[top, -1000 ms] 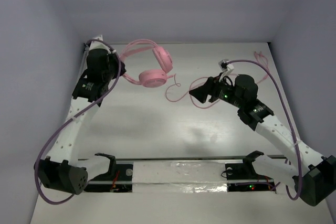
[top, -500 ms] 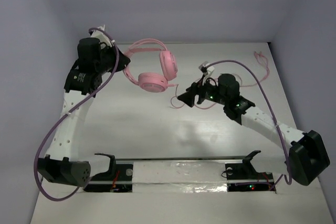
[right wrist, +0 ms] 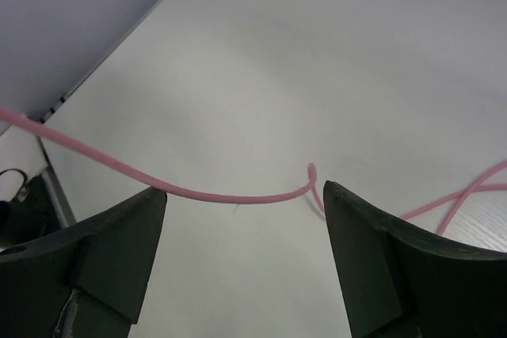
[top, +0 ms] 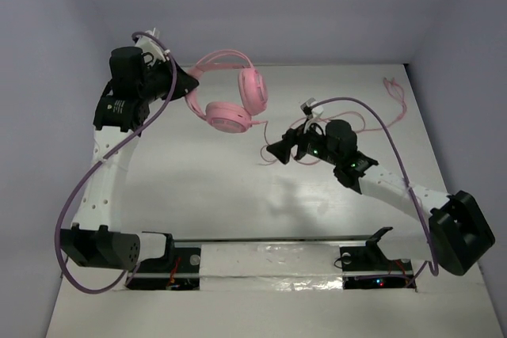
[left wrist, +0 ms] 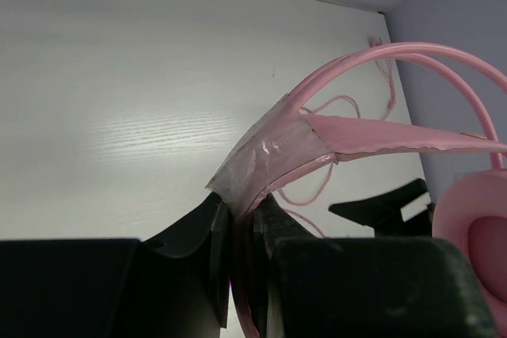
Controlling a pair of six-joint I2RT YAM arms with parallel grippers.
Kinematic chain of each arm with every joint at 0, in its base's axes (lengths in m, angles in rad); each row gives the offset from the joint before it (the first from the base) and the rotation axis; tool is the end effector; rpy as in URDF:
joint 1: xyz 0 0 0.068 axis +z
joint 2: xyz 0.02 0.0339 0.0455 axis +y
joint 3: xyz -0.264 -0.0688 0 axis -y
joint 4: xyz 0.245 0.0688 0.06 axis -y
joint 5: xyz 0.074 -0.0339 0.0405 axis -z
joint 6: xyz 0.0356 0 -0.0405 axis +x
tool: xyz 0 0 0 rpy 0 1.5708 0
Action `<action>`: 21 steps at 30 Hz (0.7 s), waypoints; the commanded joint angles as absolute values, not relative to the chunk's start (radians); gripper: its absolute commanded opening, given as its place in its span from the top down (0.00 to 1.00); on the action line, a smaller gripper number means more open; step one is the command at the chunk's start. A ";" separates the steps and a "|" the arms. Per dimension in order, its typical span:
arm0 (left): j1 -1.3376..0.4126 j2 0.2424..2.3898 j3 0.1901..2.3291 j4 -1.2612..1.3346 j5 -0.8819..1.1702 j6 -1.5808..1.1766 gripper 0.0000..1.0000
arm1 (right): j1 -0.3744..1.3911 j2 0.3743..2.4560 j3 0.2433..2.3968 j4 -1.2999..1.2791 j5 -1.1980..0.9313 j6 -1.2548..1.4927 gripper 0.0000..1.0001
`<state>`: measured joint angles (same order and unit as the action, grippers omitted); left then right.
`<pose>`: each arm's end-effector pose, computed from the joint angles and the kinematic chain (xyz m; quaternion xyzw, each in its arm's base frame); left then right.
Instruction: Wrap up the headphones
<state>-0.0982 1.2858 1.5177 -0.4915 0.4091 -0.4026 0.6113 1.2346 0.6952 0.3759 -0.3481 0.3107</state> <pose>0.2708 -0.0409 0.4542 0.0047 0.7860 -0.3039 0.5384 0.2223 0.1706 0.2709 -0.2232 0.7257 0.4017 0.5120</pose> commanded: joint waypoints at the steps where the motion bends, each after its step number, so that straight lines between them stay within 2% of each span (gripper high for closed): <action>1: -0.098 1.233 1.562 -0.408 0.540 -0.482 1.00 | 0.618 1.284 0.774 0.486 -0.273 0.278 0.15; 3: -0.098 1.226 1.554 -0.375 0.607 -0.512 1.00 | 0.618 1.359 0.813 0.501 -0.310 0.290 0.19; 6: -0.098 1.213 1.537 -0.331 0.666 -0.569 1.00 | 0.618 1.440 0.812 0.622 -0.307 0.362 0.30; 7: -0.098 1.206 1.532 -0.324 0.673 -0.580 1.00 | 0.618 1.471 0.805 0.694 -0.287 0.403 0.37; 9: -0.098 1.198 1.523 -0.324 0.690 -0.584 1.00 | 0.618 1.495 0.808 0.750 -0.256 0.428 0.42; 12: -0.098 1.174 1.478 -0.292 0.741 -0.610 1.00 | 0.618 1.543 0.830 0.805 -0.186 0.448 0.42; 16: -0.098 1.126 1.341 -0.099 0.828 -0.797 1.00 | 0.635 1.641 0.931 0.849 -0.239 0.494 0.41; 21: -0.098 1.094 1.201 0.183 0.752 -1.087 1.00 | 0.741 1.726 0.959 0.894 -0.221 0.540 0.40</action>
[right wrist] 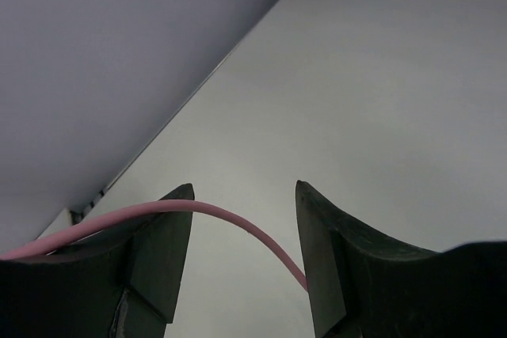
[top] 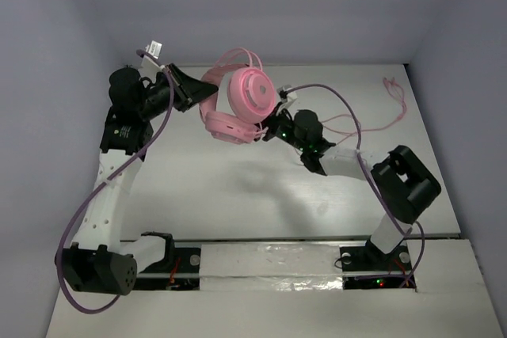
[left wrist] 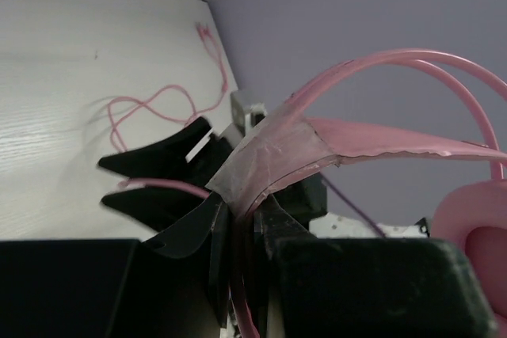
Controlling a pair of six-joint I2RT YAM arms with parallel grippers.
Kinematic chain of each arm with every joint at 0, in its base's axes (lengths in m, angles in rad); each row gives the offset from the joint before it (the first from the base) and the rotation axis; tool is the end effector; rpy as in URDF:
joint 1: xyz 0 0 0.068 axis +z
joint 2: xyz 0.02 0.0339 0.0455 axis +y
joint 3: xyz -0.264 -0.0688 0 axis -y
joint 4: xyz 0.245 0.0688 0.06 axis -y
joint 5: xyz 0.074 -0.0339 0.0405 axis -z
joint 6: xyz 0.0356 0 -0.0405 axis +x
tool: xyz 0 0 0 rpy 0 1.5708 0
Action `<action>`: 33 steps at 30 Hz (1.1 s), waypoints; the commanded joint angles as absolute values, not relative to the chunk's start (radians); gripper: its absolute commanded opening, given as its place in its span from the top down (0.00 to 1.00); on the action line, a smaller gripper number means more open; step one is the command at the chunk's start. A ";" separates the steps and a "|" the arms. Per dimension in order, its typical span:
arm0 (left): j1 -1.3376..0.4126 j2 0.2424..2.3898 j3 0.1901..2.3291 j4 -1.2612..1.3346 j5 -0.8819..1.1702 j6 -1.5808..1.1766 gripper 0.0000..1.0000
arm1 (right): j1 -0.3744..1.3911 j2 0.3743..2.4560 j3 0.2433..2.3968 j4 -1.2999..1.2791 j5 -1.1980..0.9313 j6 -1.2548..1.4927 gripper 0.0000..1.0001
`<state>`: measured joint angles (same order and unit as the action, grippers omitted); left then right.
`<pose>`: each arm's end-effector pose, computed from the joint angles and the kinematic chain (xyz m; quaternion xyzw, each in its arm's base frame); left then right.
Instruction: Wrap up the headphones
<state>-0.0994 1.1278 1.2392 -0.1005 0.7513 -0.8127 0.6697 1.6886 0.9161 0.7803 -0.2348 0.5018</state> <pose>0.2400 -0.0484 0.4400 0.0160 0.7041 -0.5229 0.4802 0.2904 0.2405 0.2485 -0.1415 0.6901 0.4585 0.5418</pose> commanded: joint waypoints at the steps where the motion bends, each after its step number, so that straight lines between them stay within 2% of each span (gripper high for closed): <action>1: -0.098 1.086 1.177 0.237 0.736 -1.138 1.00 | 0.761 1.744 0.971 0.890 -0.215 0.541 0.40; 7: -0.098 1.029 1.059 0.397 0.499 -1.339 1.00 | 0.859 1.835 0.973 0.968 -0.202 0.679 0.39; 11: -0.146 0.967 0.980 0.393 0.243 -1.370 1.00 | 0.946 1.836 1.041 0.853 -0.161 0.692 0.34; 12: -0.165 0.957 0.964 0.374 0.127 -1.362 1.00 | 0.965 1.835 1.057 0.838 -0.163 0.695 0.33; 19: -0.175 0.982 1.026 0.244 -0.202 -1.198 1.00 | 1.097 1.806 0.979 0.936 -0.252 0.785 0.32; 24: -0.175 1.002 1.089 0.178 -0.363 -1.079 1.00 | 1.181 1.729 0.887 0.822 -0.232 0.790 0.30; 28: -0.175 1.000 1.107 0.178 -0.388 -1.043 1.00 | 1.192 1.669 0.750 0.847 -0.167 0.837 0.30; 33: -0.175 1.017 1.124 0.164 -0.474 -0.980 1.00 | 1.203 1.640 0.764 0.596 -0.130 0.828 0.31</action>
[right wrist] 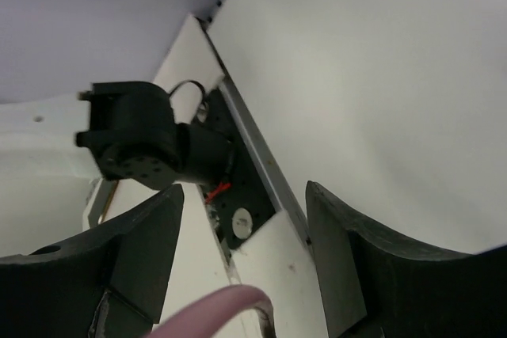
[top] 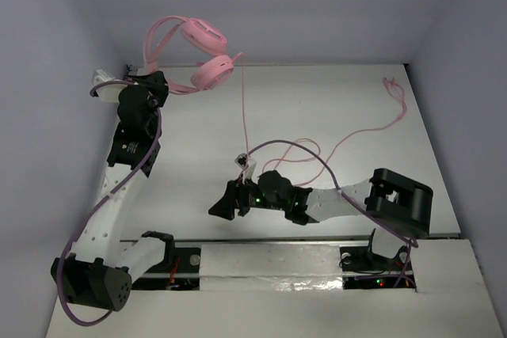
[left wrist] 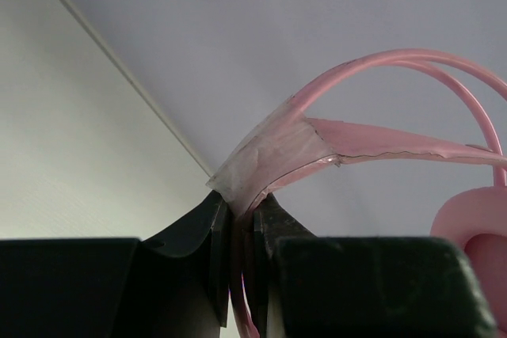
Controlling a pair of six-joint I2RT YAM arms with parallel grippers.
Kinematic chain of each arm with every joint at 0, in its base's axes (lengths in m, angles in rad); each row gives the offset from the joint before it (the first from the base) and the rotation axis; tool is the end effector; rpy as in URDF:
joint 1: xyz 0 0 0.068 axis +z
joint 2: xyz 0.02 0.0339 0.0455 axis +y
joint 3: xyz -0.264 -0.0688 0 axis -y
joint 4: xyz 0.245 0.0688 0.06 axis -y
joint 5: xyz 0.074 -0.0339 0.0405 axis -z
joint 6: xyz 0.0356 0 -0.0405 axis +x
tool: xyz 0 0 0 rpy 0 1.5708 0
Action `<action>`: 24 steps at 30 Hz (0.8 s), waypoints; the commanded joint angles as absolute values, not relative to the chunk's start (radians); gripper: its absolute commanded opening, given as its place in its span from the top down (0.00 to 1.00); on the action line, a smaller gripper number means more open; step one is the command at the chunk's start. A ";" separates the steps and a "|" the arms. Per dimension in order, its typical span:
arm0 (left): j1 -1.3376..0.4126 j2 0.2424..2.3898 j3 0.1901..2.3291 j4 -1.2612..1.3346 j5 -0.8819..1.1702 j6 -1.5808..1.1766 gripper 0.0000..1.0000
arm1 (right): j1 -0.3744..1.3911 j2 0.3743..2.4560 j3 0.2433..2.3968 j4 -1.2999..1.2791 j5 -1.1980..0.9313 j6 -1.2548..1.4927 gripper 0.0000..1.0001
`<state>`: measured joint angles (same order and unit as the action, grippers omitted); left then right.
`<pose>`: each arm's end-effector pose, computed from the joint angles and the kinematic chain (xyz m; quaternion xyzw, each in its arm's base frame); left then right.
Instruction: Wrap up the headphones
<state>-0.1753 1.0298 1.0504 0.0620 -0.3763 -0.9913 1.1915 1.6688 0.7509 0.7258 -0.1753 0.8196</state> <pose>0.2332 -0.0280 0.4137 -0.3903 0.5561 -0.2923 0.6730 0.1236 0.3268 0.1973 -0.1968 0.7452 0.5712 0.2823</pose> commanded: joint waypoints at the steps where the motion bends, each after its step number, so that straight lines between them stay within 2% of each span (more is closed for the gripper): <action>1: -0.175 1.014 1.120 0.164 -0.483 -0.971 1.00 | 1.203 1.628 0.753 0.545 -0.118 0.831 0.31; 3: -0.175 1.000 1.106 0.166 -0.474 -0.965 1.00 | 1.203 1.614 0.723 0.534 -0.082 0.848 0.31; 7: -0.153 0.959 1.086 0.176 -0.414 -0.976 1.00 | 1.203 1.582 0.732 0.364 0.135 0.830 0.31; 11: -0.153 0.910 1.103 0.153 -0.365 -1.000 1.00 | 1.160 1.572 0.746 0.311 0.224 0.879 0.25; 14: -0.153 0.849 1.072 0.167 -0.341 -1.019 1.00 | 1.046 1.542 0.672 0.450 0.160 0.908 0.25; 15: -0.153 0.839 1.077 0.157 -0.334 -1.014 1.00 | 1.004 1.534 0.654 0.495 0.067 0.887 0.25; 18: -0.144 0.824 1.094 0.123 -0.321 -1.006 1.00 | 0.994 1.529 0.664 0.621 -0.143 0.798 0.24; 20: -0.144 0.804 1.094 0.117 -0.308 -1.018 1.00 | 0.994 1.537 0.652 0.761 -0.266 0.807 0.20; 24: -0.144 0.758 1.074 0.118 -0.293 -1.031 1.00 | 0.956 1.519 0.676 0.755 -0.249 0.802 0.16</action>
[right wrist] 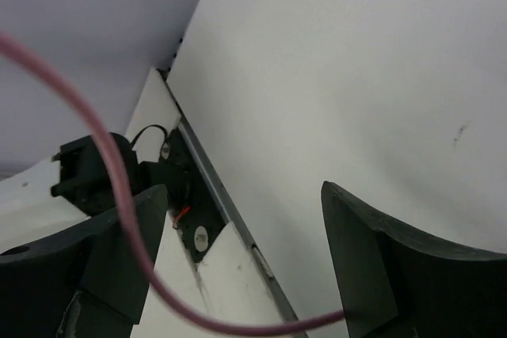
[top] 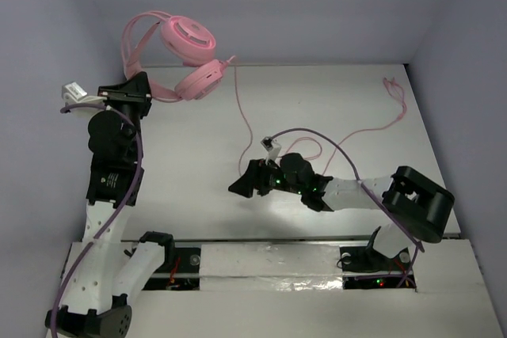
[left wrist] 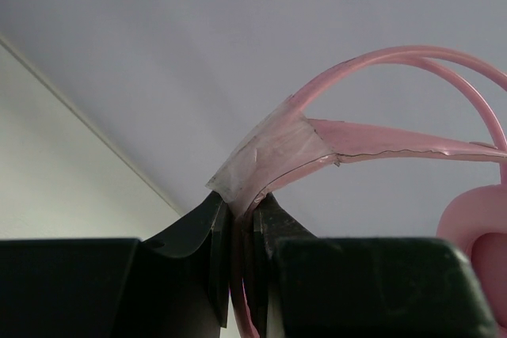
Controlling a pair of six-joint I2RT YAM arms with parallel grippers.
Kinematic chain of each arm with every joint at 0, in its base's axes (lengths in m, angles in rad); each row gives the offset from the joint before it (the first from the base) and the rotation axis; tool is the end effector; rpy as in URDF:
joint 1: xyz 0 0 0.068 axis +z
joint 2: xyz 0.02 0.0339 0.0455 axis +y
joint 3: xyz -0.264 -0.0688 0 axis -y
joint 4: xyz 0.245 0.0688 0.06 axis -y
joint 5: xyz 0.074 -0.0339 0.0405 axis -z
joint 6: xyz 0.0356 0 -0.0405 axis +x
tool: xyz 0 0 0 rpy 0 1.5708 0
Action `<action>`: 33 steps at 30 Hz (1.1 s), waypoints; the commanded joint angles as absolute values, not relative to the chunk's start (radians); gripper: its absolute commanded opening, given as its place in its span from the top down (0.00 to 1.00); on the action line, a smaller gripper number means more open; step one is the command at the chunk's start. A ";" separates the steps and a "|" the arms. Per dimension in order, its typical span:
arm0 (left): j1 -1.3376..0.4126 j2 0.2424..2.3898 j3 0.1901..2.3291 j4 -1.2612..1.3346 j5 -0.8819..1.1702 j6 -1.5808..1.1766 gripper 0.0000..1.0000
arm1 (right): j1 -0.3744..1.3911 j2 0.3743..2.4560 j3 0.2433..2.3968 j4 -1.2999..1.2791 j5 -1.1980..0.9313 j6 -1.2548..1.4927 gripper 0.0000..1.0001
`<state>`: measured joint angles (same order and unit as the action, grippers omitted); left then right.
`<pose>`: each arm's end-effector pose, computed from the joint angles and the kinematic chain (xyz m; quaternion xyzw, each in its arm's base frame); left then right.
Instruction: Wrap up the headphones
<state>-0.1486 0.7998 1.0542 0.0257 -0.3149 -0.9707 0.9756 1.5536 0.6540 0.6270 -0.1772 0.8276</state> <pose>0.1615 -0.0130 0.4524 -0.3522 0.4945 -0.3390 0.7187 0.1741 0.2684 0.1936 -0.1120 0.7874 0.5160 0.3182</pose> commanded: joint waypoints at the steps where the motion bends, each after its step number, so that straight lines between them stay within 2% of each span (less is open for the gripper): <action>1: -0.144 0.755 1.081 0.104 -0.299 -1.026 1.00 | 0.939 1.508 0.675 0.753 -0.250 0.801 0.16; 4: -0.144 0.749 1.100 0.084 -0.321 -1.006 1.00 | 0.885 1.480 0.647 0.810 -0.291 0.837 0.16; 6: -0.144 0.758 1.114 0.075 -0.334 -1.000 1.00 | 0.873 1.462 0.583 0.916 -0.299 0.870 0.21; 9: -0.144 0.785 1.138 0.071 -0.336 -0.994 1.00 | 0.873 1.479 0.600 0.899 -0.377 0.845 0.26; 11: -0.144 0.796 1.118 0.090 -0.316 -1.029 1.00 | 0.873 1.517 0.621 0.882 -0.381 0.831 0.21; 15: -0.144 0.796 1.088 0.109 -0.267 -1.066 1.00 | 0.873 1.562 0.656 0.821 -0.223 0.724 0.12; 21: -0.144 0.804 1.170 0.065 -0.278 -0.999 1.00 | 0.873 1.457 0.683 0.654 -0.086 0.543 0.10; 24: -0.144 0.818 1.216 0.066 -0.262 -0.991 1.00 | 0.873 1.540 0.733 0.630 -0.240 0.488 0.11; 26: -0.144 0.839 1.252 0.061 -0.252 -0.977 1.00 | 0.873 1.563 0.723 0.699 -0.285 0.514 0.14; 29: -0.144 0.873 1.304 0.051 -0.248 -0.956 1.00 | 0.873 1.500 0.592 0.859 -0.288 0.598 0.16; 33: -0.144 0.900 1.312 0.063 -0.242 -0.954 1.00 | 0.873 1.390 0.494 0.908 -0.281 0.632 0.17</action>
